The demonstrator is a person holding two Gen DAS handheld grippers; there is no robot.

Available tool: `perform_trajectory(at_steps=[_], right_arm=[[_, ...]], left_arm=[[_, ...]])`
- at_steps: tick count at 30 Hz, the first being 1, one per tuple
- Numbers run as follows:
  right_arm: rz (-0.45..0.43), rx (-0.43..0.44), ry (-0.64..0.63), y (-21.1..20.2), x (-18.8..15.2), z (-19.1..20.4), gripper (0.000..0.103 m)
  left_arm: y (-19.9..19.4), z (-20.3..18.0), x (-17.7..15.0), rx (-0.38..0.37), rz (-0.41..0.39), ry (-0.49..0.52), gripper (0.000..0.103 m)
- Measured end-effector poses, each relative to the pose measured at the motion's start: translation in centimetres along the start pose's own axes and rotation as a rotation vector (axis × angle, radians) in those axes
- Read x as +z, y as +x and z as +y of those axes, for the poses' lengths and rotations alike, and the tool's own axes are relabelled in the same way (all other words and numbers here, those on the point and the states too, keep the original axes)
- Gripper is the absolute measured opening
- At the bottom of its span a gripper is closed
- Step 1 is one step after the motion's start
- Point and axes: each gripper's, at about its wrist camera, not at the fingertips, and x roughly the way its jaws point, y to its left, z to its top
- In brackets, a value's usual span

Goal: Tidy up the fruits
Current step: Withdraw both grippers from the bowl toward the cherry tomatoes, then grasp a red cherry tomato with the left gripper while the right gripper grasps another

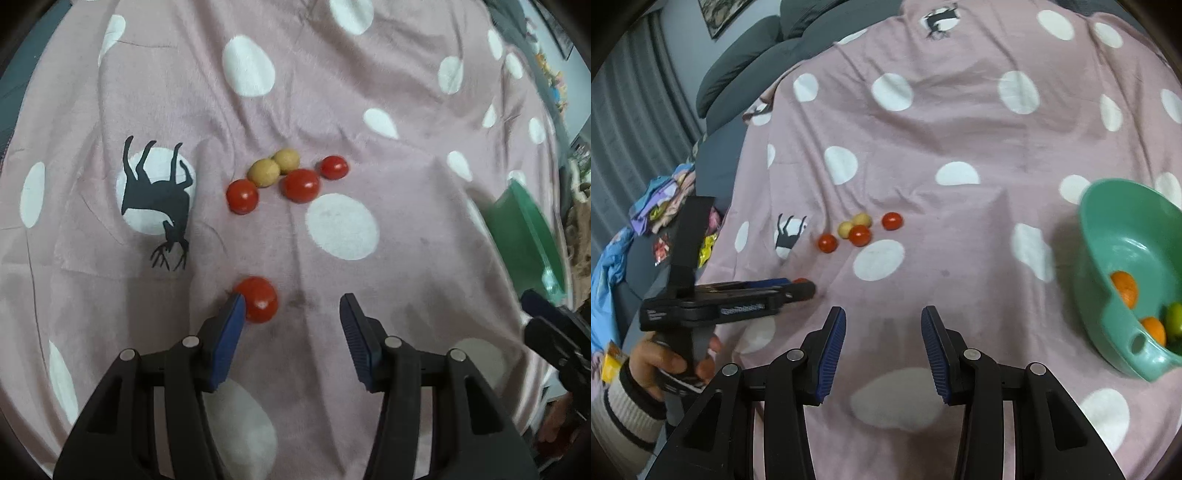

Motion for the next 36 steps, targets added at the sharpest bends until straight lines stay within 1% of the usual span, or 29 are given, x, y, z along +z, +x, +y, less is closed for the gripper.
perform_trajectory(at_steps=[1, 2, 4, 6, 8, 9, 11, 13, 16, 17, 19, 20, 21, 24, 26, 29, 36], right_arm=[[0.004, 0.003, -0.004, 0.3, 0.1, 0.2, 0.043], [0.006, 0.006, -0.008, 0.5, 0.2, 0.4, 0.043], [0.013, 0.009, -0.014, 1.0, 0.4, 0.6, 0.043], [0.022, 0.009, -0.014, 1.4, 0.4, 0.6, 0.043], [0.03, 0.007, -0.012, 1.7, 0.4, 0.5, 0.043], [0.034, 0.005, -0.008, 1.9, 0.5, 0.4, 0.043], [0.039, 0.005, 0.005, 2.2, 0.6, 0.0, 0.043], [0.044, 0.006, 0.015, 2.4, 0.6, -0.2, 0.043], [0.046, 0.005, 0.014, 2.7, 0.7, -0.4, 0.043], [0.047, 0.004, 0.014, 2.9, 0.8, -0.4, 0.043], [0.051, 0.001, 0.019, 3.2, 0.8, -0.5, 0.043], [0.053, 0.001, 0.02, 3.3, 0.9, -0.5, 0.043], [0.057, -0.003, 0.02, 3.4, 0.9, -0.5, 0.043], [0.059, -0.018, 0.01, 3.3, 1.1, -0.5, 0.043], [0.06, -0.022, 0.011, 3.3, 1.1, -0.5, 0.043], [0.064, -0.025, 0.016, 3.7, 1.2, -0.7, 0.043], [0.096, -0.012, 0.04, 5.1, 1.7, -0.7, 0.043]], left_arm=[[0.1, 0.0, 0.2, -0.004, -0.002, 0.004, 0.052], [0.1, 0.0, 0.3, -0.023, 0.002, 0.003, 0.052], [0.1, -0.3, 0.4, -0.083, 0.007, -0.004, 0.052], [-0.5, -0.9, 0.4, -0.116, -0.019, 0.03, 0.052], [-0.6, -1.2, 0.5, -0.106, -0.033, 0.037, 0.053], [-0.4, -1.0, 0.7, -0.087, -0.032, 0.032, 0.053], [0.4, -0.6, 1.1, -0.025, -0.016, 0.027, 0.052], [1.1, -0.7, 1.2, 0.034, 0.0, 0.054, 0.05], [1.8, -1.2, 1.4, 0.052, 0.017, 0.097, 0.048], [2.2, -1.2, 1.4, 0.056, 0.033, 0.1, 0.044], [3.3, -1.1, 1.4, 0.053, 0.066, 0.099, 0.035], [3.5, -1.0, 1.4, 0.05, 0.063, 0.104, 0.031], [3.6, -1.0, 1.4, 0.046, 0.056, 0.103, 0.032], [3.9, -0.3, 1.7, 0.017, 0.051, 0.073, 0.03], [3.9, -0.1, 1.7, 0.02, 0.047, 0.07, 0.028], [4.0, 0.0, 1.8, 0.016, 0.034, 0.062, 0.027], [2.8, 1.3, 2.2, -0.056, 0.008, 0.011, 0.027]])
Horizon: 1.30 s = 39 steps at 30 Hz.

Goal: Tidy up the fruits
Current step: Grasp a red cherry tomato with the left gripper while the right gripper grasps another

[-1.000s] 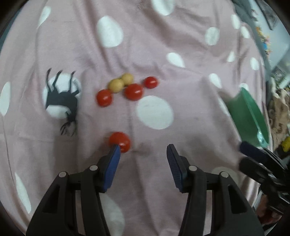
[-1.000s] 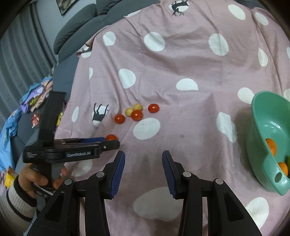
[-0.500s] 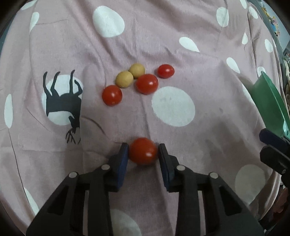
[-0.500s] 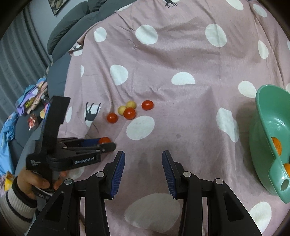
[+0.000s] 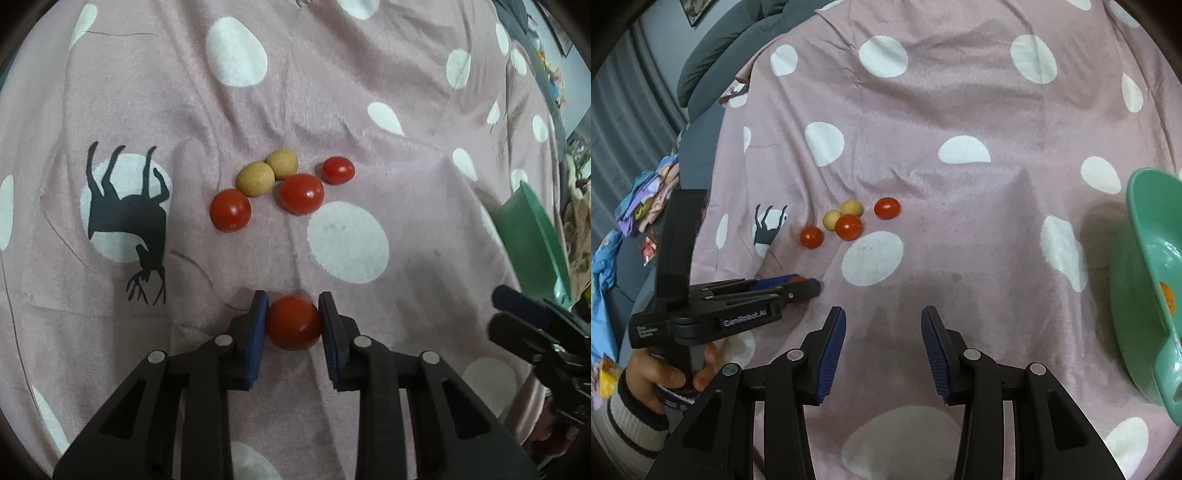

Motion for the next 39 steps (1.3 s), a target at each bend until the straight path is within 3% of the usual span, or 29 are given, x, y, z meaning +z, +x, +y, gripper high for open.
perform_trajectory(at_steps=[11, 22, 35, 39], right_arm=[[0.023, 0.031, -0.036, 3.8, 3.7, 1.9, 0.043], [0.155, 0.047, -0.089, 10.9, 6.3, 3.6, 0.043], [0.161, -0.037, -0.194, 14.2, 7.6, 5.5, 0.043], [0.153, -0.042, -0.199, 14.0, 7.5, 5.6, 0.033]], left_arm=[[-3.6, 1.1, 1.0, -0.028, -0.107, -0.014, 0.027], [-2.8, 1.8, 1.5, -0.038, -0.099, -0.013, 0.027], [-2.8, 2.8, 1.2, -0.047, -0.091, -0.041, 0.027], [-3.1, 2.6, 1.0, -0.042, -0.091, -0.036, 0.027]])
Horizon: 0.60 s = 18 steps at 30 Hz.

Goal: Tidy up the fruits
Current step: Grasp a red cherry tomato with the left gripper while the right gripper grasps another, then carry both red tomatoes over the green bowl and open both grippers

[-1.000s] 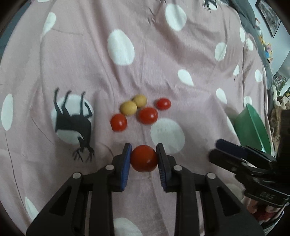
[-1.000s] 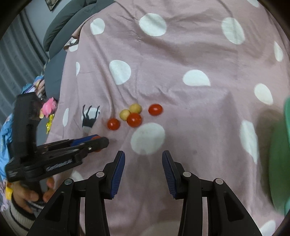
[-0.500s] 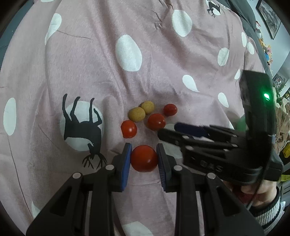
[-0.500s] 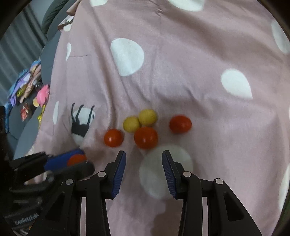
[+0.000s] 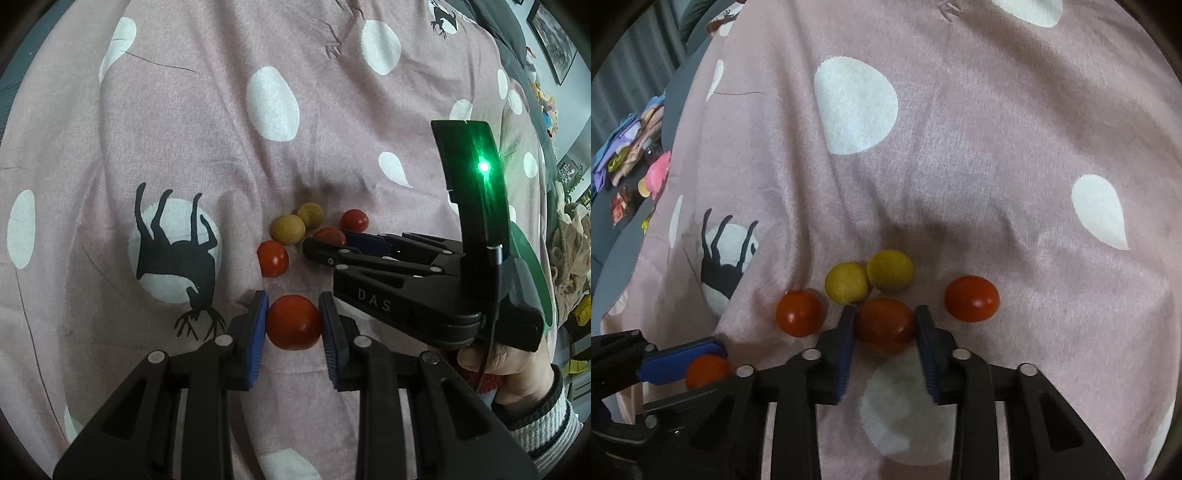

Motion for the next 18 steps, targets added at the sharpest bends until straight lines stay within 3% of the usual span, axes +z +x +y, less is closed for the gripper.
perform_trajectory(at_steps=[10, 18], right_arm=[[-0.027, 0.023, 0.04, -4.4, -1.4, -0.6, 0.033], [-0.085, 0.047, 0.061, -9.5, -4.6, -0.1, 0.033]], left_arm=[[-1.8, -0.7, -0.5, -0.003, -0.014, 0.006, 0.027], [-4.3, -2.0, -1.9, 0.012, -0.033, 0.021, 0.027]])
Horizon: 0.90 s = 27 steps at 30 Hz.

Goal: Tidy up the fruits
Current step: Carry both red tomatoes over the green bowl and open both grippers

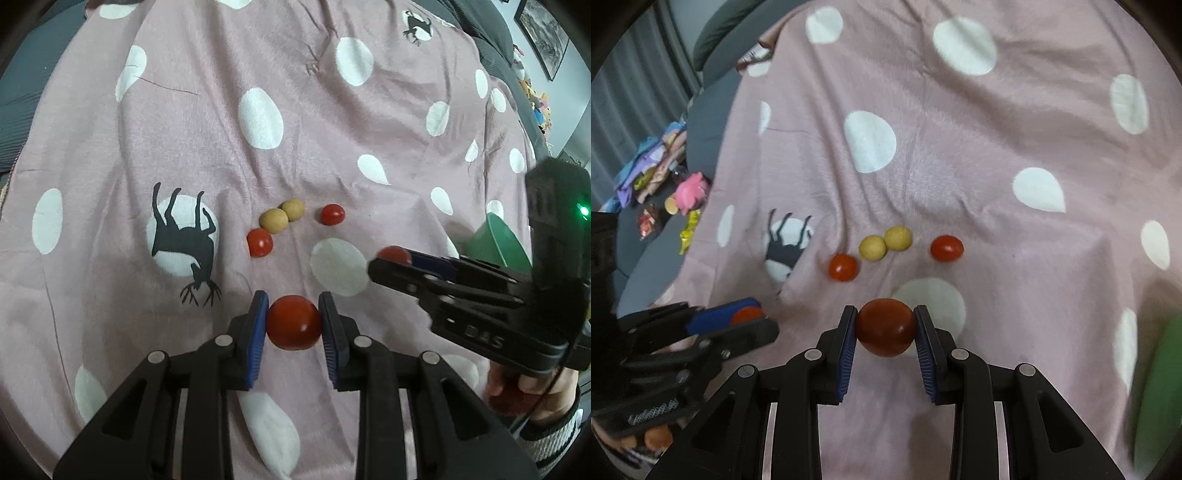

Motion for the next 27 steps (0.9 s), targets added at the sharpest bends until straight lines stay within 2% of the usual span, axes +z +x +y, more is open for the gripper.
perform_trajectory(at_steps=[6, 12, 18, 27], right_arm=[[-0.029, -0.023, 0.007, -2.6, -2.4, 0.3, 0.033], [-0.051, -0.007, 0.035, -4.9, -4.4, 0.2, 0.033], [-0.103, 0.002, 0.059, -7.7, -5.8, 0.1, 0.033], [-0.133, -0.01, 0.109, -10.1, -7.3, -1.6, 0.033]], left_arm=[[-1.1, -1.5, -1.2, -0.007, 0.001, 0.011, 0.027], [-2.6, -3.6, -2.5, -0.012, -0.002, 0.053, 0.027], [-3.8, -5.8, -3.1, -0.012, -0.014, 0.103, 0.027], [-4.1, -8.9, -3.2, -0.027, -0.018, 0.164, 0.027]])
